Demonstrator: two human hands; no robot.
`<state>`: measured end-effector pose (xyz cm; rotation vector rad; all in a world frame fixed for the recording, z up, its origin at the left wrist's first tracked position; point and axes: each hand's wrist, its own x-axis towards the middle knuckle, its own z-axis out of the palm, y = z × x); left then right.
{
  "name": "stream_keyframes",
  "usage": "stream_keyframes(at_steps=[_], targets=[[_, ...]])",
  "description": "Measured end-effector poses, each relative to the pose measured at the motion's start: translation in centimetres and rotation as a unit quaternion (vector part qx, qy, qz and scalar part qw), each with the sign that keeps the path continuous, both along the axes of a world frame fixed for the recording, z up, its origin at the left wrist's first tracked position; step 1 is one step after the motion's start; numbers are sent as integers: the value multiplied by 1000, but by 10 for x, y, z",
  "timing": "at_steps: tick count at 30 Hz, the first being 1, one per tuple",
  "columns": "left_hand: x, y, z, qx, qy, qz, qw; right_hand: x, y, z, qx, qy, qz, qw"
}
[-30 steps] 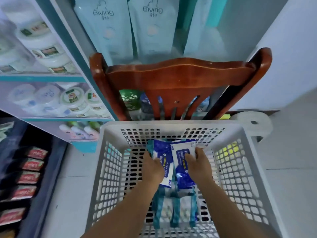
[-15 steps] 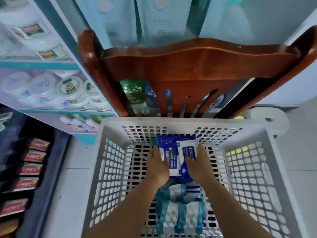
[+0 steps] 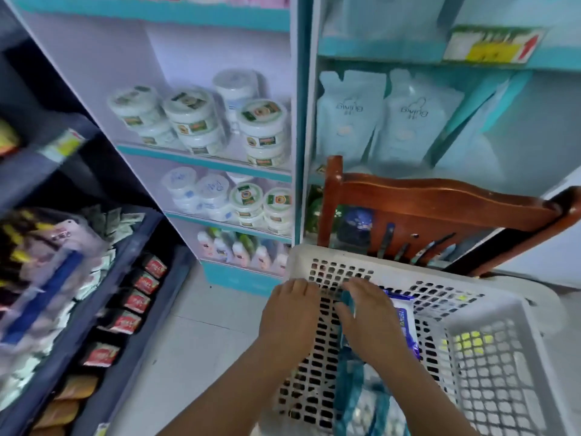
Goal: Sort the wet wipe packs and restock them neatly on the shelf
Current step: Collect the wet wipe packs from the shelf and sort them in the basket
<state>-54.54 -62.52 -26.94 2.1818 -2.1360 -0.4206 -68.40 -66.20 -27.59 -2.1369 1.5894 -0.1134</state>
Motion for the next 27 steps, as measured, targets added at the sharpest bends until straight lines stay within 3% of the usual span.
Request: stream_keyframes(at_steps=[10, 27], targets=[[170, 106, 129, -71, -54, 121, 989, 171, 65, 120, -99, -41, 140, 984], [389, 293, 252, -232, -102, 301, 919, 423, 199, 259, -203, -148, 336, 908]])
